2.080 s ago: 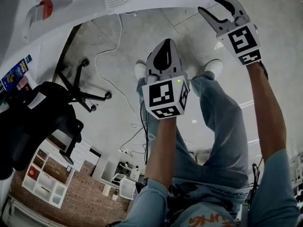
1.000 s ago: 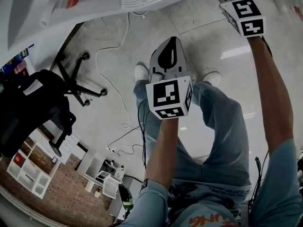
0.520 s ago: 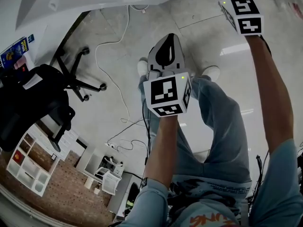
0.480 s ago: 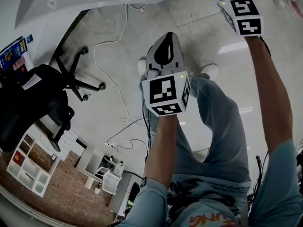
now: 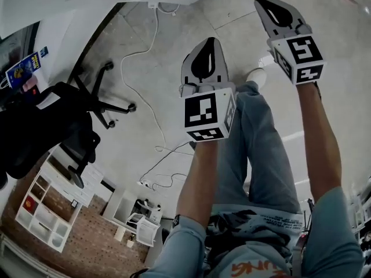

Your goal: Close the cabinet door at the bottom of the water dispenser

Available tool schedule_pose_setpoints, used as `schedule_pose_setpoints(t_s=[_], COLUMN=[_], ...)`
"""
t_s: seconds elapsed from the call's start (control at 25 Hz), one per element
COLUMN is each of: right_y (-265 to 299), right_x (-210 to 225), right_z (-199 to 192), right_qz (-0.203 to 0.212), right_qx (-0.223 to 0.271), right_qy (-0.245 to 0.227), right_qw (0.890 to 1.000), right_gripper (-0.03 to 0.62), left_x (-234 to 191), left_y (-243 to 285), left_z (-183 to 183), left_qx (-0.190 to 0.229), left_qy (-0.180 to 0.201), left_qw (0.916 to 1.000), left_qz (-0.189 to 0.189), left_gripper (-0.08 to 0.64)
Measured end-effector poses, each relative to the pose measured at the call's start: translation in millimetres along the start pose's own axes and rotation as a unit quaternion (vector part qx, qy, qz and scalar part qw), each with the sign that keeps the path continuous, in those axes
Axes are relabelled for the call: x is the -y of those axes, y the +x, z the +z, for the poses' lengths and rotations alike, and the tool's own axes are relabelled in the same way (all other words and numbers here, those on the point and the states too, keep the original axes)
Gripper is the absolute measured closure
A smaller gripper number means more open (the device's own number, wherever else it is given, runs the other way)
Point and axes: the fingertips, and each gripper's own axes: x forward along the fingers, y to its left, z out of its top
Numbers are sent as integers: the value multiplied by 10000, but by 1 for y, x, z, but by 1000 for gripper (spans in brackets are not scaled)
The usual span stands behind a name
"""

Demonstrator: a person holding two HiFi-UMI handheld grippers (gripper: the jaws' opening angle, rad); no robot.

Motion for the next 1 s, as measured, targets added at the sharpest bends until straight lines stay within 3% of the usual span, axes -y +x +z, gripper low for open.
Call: schedule_pose_setpoints(t_s=[0.2, 0.4, 0.6, 0.8, 1.0], right_y=[-47, -89, -134, -177, -219], right_x=[-46, -90, -145, -187, -223], right_z=[42, 98, 164, 254, 327], right_qz=[304, 259, 274, 486, 512], right_qx=[390, 784, 999, 1446, 2015], right_qy=[311, 238, 215, 171, 219], right_qw=[9983, 9963, 9944, 9882, 9779], right_gripper=[565, 563, 563, 563, 561], left_x=[-2, -4, -18, -26, -26], left_y=[-38, -111, -191, -262, -314], left_z=[26, 79, 122, 193, 242], left_qx=[229, 991, 1170, 1815, 2218], left_qy=[125, 216, 302, -202, 210], left_qw=[9996, 9944, 9927, 9831, 9744], left_qz=[-144, -310, -13, 111, 314], left_gripper=[549, 549, 549, 549, 549])
